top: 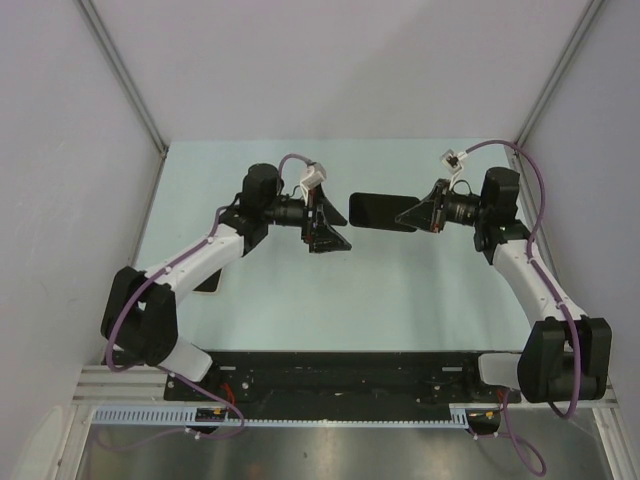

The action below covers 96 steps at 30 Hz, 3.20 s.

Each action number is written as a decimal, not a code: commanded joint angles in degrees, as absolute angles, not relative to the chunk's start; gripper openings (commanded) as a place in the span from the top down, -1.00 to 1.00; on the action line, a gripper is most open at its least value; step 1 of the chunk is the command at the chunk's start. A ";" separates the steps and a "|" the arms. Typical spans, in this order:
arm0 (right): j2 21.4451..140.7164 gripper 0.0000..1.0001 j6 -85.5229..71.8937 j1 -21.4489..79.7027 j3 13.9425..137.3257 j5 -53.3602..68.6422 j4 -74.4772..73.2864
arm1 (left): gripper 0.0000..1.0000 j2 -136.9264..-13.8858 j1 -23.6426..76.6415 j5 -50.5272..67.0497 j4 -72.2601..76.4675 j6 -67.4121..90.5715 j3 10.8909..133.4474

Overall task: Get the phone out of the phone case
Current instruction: Pick up the phone at the center of the board.

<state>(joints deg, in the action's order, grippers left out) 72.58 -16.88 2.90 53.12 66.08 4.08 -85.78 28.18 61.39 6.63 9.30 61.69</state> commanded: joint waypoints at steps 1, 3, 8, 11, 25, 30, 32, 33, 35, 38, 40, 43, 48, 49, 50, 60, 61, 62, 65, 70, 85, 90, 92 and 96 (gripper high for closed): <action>71.98 1.00 -15.38 4.04 54.49 68.64 5.54 | -1.00 -88.15 27.77 60.30 12.57 14.93 62.75; 71.28 1.00 -15.29 4.48 54.58 68.64 5.45 | -1.00 -89.99 27.69 60.03 12.92 16.08 63.63; 69.61 1.00 -14.76 4.04 53.71 67.33 4.74 | -1.00 -90.09 27.69 55.47 13.36 15.38 63.11; 68.47 1.00 -17.39 3.95 50.89 67.23 9.57 | -0.99 -89.82 27.69 53.53 14.85 16.34 62.32; 68.38 1.00 -19.16 4.83 48.34 66.62 14.32 | -0.89 -91.14 31.28 62.05 16.87 21.44 63.81; 68.73 1.00 -20.21 5.27 47.55 66.36 16.08 | -0.81 -90.62 32.69 61.09 19.16 23.11 63.55; 68.64 1.00 -20.13 5.36 47.29 65.92 16.43 | -0.77 -90.26 32.96 60.91 19.68 23.55 63.28; 68.64 1.00 -20.13 5.45 46.94 65.92 16.52 | -0.74 -90.09 32.96 60.39 19.95 23.73 63.02; 68.64 1.00 -20.30 5.71 46.67 65.40 17.05 | -0.66 -89.82 33.05 59.94 20.92 24.17 62.32; 69.26 1.00 -20.48 6.68 46.32 64.78 17.49 | -0.54 -89.91 33.13 59.85 21.79 24.96 62.05; 69.87 1.00 -20.57 7.29 46.23 64.51 17.75 | -0.48 -90.17 33.40 59.94 22.23 25.40 62.05; 70.84 1.00 -20.74 8.00 46.14 64.07 18.28 | -0.47 -90.26 33.92 60.03 22.67 25.49 61.79; 72.07 1.00 -22.32 8.17 46.05 64.60 19.69 | -0.48 -90.61 34.10 60.21 23.11 25.58 61.61; 72.07 1.00 -22.41 8.26 46.05 64.34 19.95 | -0.47 -90.62 34.19 60.64 23.12 25.66 61.61; 72.33 1.00 -22.59 8.26 46.05 64.07 20.21 | -0.47 -90.70 34.28 60.73 23.20 25.66 61.61; 72.68 1.00 -22.85 8.53 45.44 63.28 20.74 | 0.05 -89.82 35.07 60.38 23.47 25.31 61.09; 72.77 1.00 -22.85 8.53 45.53 63.37 20.57 | 0.07 -89.74 35.07 60.21 23.47 25.23 61.00; 72.95 1.00 -22.59 8.61 45.44 63.54 20.48 | 0.09 -89.65 35.07 59.94 23.47 25.14 60.91; 73.12 1.00 -21.80 8.70 45.44 63.90 19.51 | 0.09 -89.65 35.07 59.42 23.55 25.22 60.91; 74.27 1.00 -20.74 8.79 45.35 63.98 18.46 | 0.02 -89.56 35.07 59.41 23.99 25.66 60.91; 76.20 1.00 -23.73 8.26 43.86 62.93 22.06 | 0.09 -88.42 32.52 57.75 32.69 32.78 57.57; 76.90 1.00 -24.17 8.26 43.68 62.84 22.67 | -0.05 -88.07 31.82 57.39 34.27 34.28 57.22; 77.34 1.00 -24.26 8.52 43.68 62.67 22.68 | -0.10 -87.72 31.55 57.13 34.54 34.54 57.04; 77.70 1.00 -24.35 8.70 43.68 62.40 22.59 | -0.09 -87.63 31.46 57.22 34.98 34.98 56.87</action>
